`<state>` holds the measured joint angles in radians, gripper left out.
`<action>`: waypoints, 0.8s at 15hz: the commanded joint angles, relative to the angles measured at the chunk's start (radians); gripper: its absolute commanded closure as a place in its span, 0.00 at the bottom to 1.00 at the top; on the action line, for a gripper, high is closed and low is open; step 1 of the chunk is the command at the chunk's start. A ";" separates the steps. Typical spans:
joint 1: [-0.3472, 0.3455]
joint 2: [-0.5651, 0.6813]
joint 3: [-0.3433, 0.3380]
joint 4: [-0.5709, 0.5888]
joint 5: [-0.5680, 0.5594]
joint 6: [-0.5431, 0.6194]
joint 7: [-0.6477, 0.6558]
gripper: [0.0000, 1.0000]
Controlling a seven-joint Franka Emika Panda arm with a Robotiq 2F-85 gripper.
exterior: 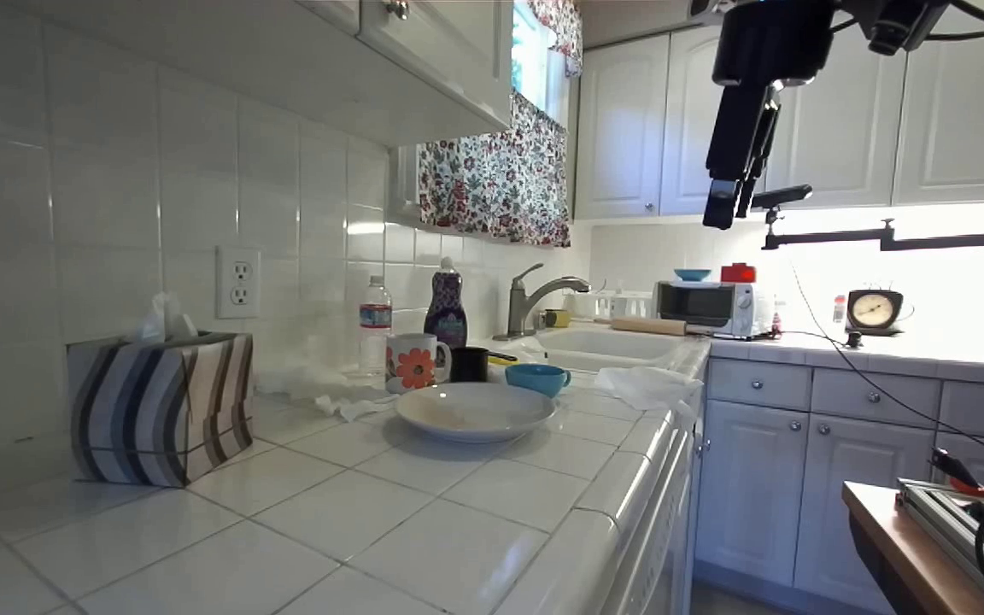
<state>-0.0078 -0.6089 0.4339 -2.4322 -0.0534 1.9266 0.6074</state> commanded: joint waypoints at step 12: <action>-0.052 -0.020 -0.443 -0.092 -0.261 0.076 -0.583 0.00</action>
<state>-0.0270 -0.6105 0.0643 -2.4994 -0.2507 1.9456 0.1446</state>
